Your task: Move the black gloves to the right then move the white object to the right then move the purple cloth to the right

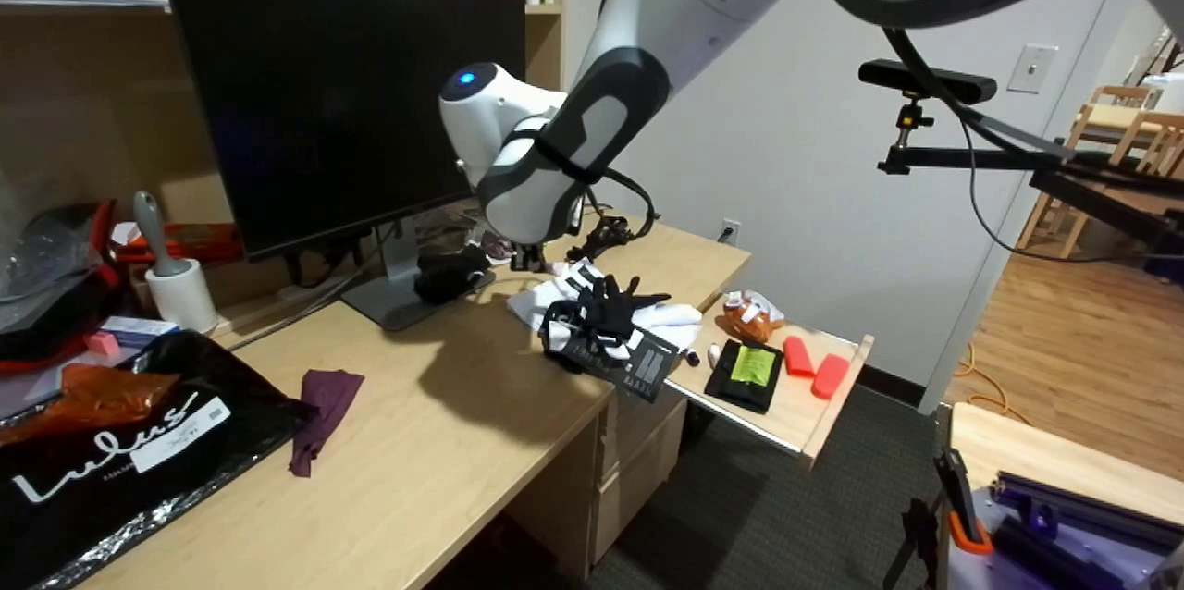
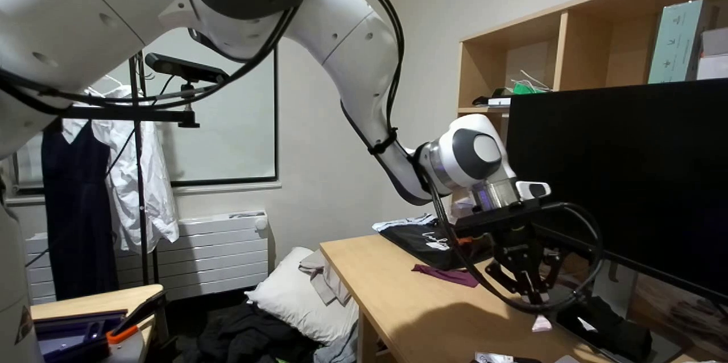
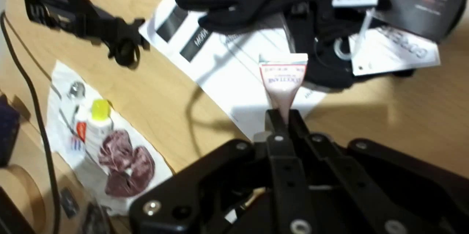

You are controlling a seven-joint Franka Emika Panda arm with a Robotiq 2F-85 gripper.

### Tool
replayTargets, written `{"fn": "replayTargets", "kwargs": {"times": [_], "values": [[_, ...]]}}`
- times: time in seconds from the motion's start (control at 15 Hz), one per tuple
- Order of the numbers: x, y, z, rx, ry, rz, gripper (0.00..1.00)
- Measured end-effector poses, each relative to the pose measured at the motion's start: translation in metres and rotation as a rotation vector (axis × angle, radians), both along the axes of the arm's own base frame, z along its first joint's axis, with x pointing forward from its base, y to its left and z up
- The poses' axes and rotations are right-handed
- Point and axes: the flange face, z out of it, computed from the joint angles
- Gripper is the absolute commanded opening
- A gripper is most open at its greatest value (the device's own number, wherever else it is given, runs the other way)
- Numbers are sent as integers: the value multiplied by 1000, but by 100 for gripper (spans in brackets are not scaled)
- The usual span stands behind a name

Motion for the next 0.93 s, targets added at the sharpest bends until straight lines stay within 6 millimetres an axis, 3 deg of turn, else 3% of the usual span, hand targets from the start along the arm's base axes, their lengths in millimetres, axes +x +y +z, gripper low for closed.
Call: {"fn": "replayTargets", "kwargs": {"times": [0.13, 0.27, 0.6, 0.8, 0.93], "values": [[-8, -35, -2, 2, -9, -113, 6], [-10, -52, -1, 8, -23, -161, 6], [-9, -44, -1, 17, -30, -170, 6], [-12, -42, -2, 88, 57, -212, 6], [-11, -57, 9, 169, 127, -249, 6]]}}
